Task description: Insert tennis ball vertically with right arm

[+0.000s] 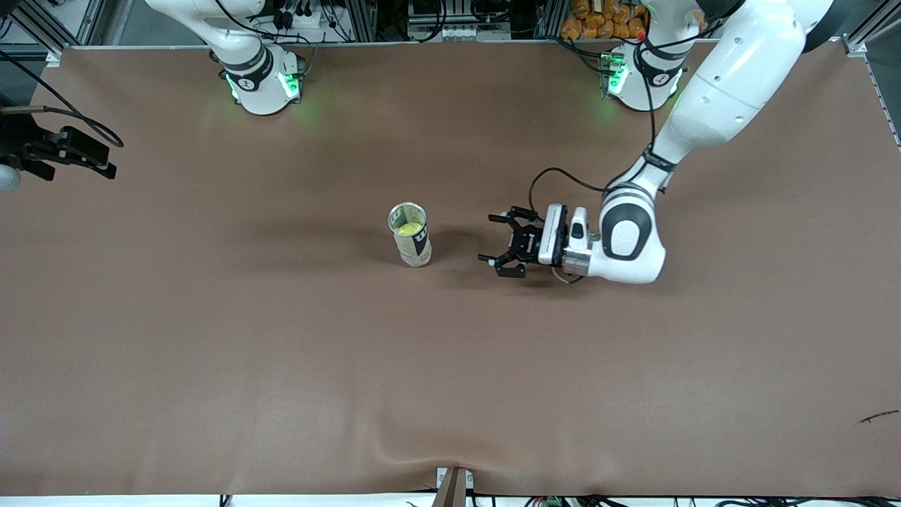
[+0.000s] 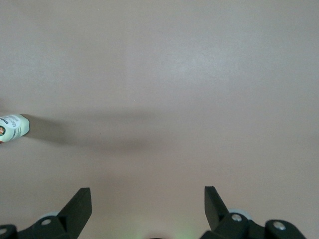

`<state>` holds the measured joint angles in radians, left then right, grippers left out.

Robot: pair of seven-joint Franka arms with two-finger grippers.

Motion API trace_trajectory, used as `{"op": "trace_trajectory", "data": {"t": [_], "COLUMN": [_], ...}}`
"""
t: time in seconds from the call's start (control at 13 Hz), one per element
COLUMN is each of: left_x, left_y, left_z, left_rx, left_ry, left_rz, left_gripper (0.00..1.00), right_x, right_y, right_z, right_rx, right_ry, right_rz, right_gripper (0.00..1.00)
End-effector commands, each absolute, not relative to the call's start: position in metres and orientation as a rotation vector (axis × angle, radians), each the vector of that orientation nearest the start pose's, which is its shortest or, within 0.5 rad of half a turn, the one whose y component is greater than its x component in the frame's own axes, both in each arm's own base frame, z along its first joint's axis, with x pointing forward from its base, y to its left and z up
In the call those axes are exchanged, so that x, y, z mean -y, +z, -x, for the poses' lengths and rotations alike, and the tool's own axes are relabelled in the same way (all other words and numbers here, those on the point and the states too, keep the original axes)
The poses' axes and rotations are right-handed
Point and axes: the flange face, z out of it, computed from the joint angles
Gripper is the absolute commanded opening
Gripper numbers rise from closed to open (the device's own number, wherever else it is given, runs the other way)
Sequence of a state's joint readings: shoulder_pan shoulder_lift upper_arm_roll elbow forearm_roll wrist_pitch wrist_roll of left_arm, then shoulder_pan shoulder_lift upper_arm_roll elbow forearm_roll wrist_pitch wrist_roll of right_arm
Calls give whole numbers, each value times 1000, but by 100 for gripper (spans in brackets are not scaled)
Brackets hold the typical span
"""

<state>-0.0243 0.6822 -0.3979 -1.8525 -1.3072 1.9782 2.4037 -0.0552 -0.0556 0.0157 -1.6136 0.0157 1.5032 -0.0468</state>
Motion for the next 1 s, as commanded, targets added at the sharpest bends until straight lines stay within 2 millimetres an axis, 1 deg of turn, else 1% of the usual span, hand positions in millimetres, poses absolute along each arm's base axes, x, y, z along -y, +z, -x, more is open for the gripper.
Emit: {"op": "trace_trajectory", "data": {"t": [0.0, 0.08, 0.15, 0.23, 0.31, 0.39, 0.46, 0.54, 0.69, 0.77, 0.93], "left_x": [270, 254, 244, 238, 227, 214, 206, 196, 181, 167, 153], "left_y": [241, 256, 269, 280, 297, 311, 326, 343, 371, 383, 414], "left_z": [-553, -559, -560, -563, -567, -568, -569, -572, -581, -586, -588], "left_rx": [1579, 1595, 1604, 1636, 1670, 1678, 1673, 1679, 1679, 1664, 1638], "left_ry": [770, 713, 648, 604, 565, 495, 421, 349, 244, 189, 61], "left_rz": [-1190, -1228, -1267, -1291, -1326, -1377, -1430, -1485, -1575, -1645, -1812], "left_gripper": [100, 100, 100, 100, 100, 100, 100, 100, 100, 100, 100], "right_x": [26, 26, 26, 26, 25, 26, 25, 25, 26, 26, 26], "right_y": [642, 643, 645, 647, 647, 649, 653, 653, 654, 654, 652], "right_z": [-531, -531, -530, -528, -527, -527, -527, -528, -527, -527, -528], "right_rx": [-57, -115, -140, -128, -120, -118, -112, -109, -112, -111, -114], "right_ry": [51, 48, 48, 63, 72, 63, 51, 49, 46, 49, 56], "right_rz": [3138, 3138, 3139, 3139, 3137, 3139, 3147, 3158, 3160, 3157, 3157], "right_gripper": [100, 100, 100, 100, 100, 100, 100, 100, 100, 100, 100]}}
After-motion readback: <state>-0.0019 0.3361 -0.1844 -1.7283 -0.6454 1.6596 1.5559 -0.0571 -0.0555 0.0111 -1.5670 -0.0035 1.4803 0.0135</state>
